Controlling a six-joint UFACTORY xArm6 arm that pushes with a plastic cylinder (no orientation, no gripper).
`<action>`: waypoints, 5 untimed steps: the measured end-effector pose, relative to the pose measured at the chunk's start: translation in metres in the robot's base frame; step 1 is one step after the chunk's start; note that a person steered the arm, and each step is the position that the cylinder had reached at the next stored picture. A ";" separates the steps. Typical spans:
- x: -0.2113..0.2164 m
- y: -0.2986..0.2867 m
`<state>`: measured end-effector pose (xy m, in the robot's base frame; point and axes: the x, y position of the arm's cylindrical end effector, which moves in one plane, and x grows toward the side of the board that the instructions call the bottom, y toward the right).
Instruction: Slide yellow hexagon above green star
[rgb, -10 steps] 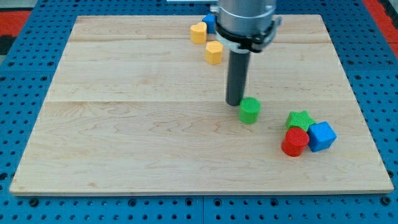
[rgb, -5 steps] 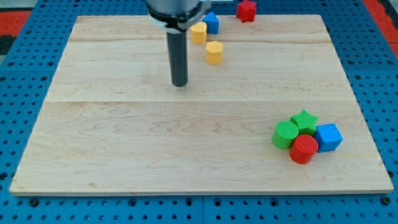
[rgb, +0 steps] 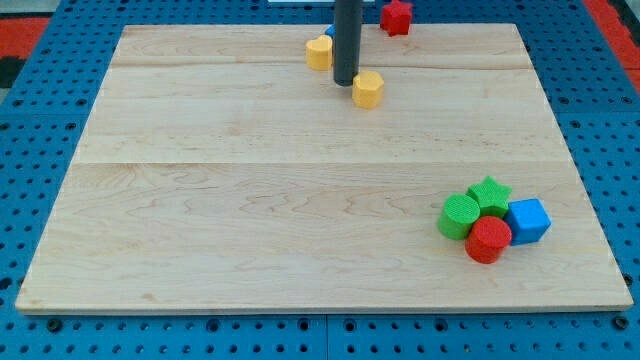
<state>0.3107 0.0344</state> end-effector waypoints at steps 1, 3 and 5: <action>0.044 0.004; 0.033 0.002; 0.010 0.050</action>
<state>0.3211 0.0847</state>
